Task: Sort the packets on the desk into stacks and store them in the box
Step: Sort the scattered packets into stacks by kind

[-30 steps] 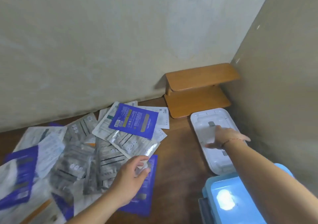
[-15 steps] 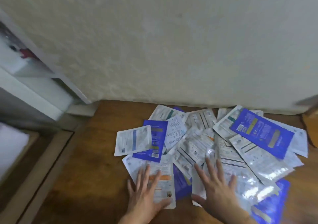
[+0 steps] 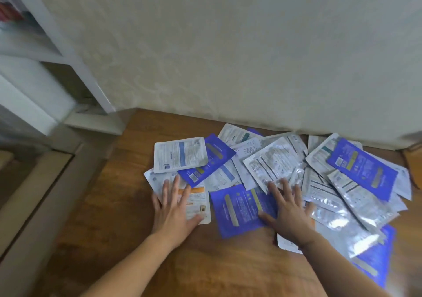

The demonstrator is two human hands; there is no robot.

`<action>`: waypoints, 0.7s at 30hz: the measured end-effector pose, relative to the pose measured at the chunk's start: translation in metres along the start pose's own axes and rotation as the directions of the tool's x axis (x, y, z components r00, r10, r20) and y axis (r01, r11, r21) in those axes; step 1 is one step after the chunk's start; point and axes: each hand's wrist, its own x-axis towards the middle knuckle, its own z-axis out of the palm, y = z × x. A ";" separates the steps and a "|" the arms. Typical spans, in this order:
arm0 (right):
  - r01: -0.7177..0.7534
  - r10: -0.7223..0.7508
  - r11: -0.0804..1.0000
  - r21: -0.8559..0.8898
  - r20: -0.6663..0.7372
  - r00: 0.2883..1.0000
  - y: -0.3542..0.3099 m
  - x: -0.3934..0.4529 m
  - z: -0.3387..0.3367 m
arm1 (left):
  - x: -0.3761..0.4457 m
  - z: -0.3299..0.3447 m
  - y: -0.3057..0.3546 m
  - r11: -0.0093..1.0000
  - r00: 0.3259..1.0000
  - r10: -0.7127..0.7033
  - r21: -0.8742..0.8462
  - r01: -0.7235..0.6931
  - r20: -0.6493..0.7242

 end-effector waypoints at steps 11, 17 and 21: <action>-0.190 0.205 0.973 0.133 -0.113 0.972 0.005 -0.119 0.070 | -0.005 0.023 0.070 0.736 0.751 0.584 0.189 -0.650 0.308; -0.044 0.059 0.994 0.099 -0.155 0.986 -0.003 -0.145 0.073 | 0.007 0.018 0.069 0.737 0.789 0.537 0.288 -0.611 0.300; -0.109 0.130 0.985 0.131 -0.161 0.978 0.011 -0.148 0.070 | -0.012 0.017 0.076 0.785 0.828 0.545 0.266 -0.560 0.135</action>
